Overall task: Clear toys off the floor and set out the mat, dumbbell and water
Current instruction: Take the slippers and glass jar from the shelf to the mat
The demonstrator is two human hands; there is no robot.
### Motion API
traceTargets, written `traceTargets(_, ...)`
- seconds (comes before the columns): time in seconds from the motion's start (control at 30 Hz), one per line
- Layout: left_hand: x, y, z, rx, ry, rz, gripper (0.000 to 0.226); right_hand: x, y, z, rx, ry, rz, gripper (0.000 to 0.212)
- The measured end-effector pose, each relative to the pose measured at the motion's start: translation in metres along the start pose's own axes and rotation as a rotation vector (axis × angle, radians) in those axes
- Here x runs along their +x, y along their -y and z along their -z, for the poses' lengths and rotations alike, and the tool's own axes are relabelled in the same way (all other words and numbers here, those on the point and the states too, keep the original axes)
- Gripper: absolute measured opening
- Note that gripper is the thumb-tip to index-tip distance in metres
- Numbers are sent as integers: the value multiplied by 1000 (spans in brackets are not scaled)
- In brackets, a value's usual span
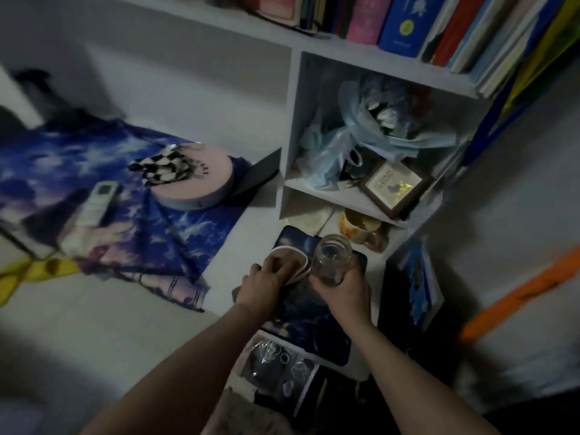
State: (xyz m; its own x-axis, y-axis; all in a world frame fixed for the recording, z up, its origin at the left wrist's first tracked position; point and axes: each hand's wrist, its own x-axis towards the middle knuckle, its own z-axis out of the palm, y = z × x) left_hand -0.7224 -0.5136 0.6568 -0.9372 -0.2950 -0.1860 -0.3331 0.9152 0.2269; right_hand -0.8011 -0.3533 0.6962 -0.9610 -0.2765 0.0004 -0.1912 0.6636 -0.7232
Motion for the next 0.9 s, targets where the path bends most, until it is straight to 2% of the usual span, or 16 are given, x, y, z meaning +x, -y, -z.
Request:
traceTargets(0.13, -53, 30, 18, -23, -208, 101, 76, -5, 36, -7, -35, 160, 191, 79)
traceTargets(0.2, -95, 52, 26, -40, -261, 174, 76, -17, 61, -20, -48, 263, 298, 81)
traceTargets(0.33, -189, 97, 35, -42, -335, 352, 73, -64, 111, -55, -9, 362, 481, 68)
traceTargets(0.43, -268, 125, 41, -17, -377, 495, 73, -113, 141, -86, 2, 524, 605, 64)
traceTargets(0.63, -449, 161, 29, 72, -478, 743, 67, -246, 196, -136, 4, 741, 916, 80)
traceTargets(0.77, -582, 161, -1, 91, -429, 886, 69, -359, 227, -157, 19, 859, 1027, 63)
traceTargets(0.9, -721, 156, -25, 142, -410, 998, 72, -492, 249, -170, 61, 965, 1098, 62)
